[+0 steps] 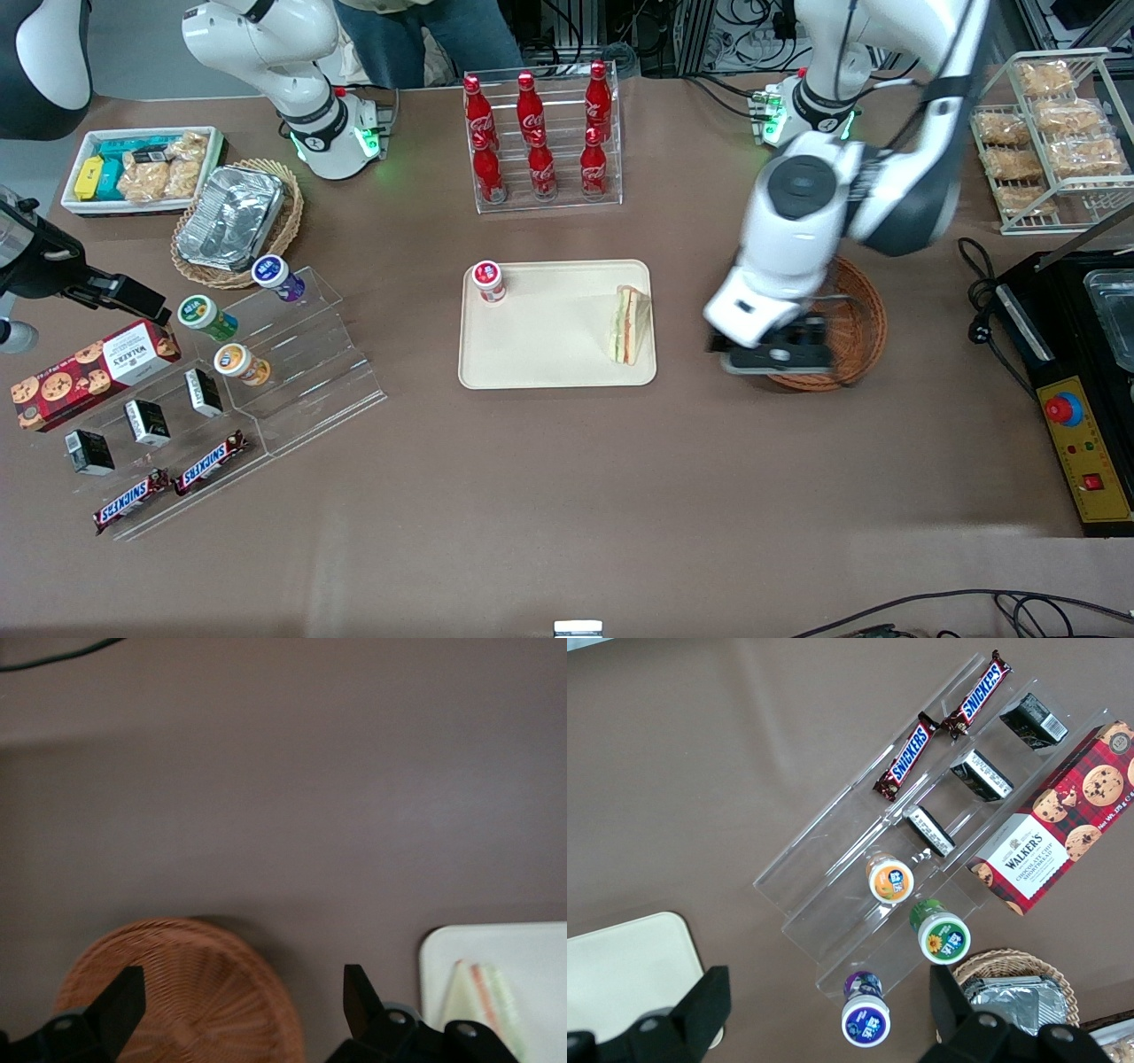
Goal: Place sandwich from basket to tray
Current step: 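Open the left gripper to release the sandwich and withdraw upward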
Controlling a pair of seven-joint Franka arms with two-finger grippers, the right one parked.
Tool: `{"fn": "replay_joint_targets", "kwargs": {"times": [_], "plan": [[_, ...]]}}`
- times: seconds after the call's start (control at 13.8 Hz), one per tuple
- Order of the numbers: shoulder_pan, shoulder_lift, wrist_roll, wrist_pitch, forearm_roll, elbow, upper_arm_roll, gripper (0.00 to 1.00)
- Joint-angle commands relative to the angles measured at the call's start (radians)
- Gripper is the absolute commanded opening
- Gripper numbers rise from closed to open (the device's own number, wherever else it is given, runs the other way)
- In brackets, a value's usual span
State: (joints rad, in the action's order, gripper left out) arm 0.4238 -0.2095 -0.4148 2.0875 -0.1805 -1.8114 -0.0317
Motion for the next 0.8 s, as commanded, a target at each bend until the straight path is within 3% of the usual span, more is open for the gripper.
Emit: {"fn": "replay_joint_targets", "kwargs": {"times": [0.0,0.15,0.44,0.73], "plan": [[0.007,0.004,0.163,-0.111,0.074,0.062,-0.098,0.99],[0.007,0.033,0.252,-0.2,0.117,0.084,-0.184,0.99],[0.009,0.039,0.26,-0.348,0.41,0.136,-0.37,1.0],[0.01,0.086,0.238,-0.489,0.423,0.178,-0.384,1.0]]}}
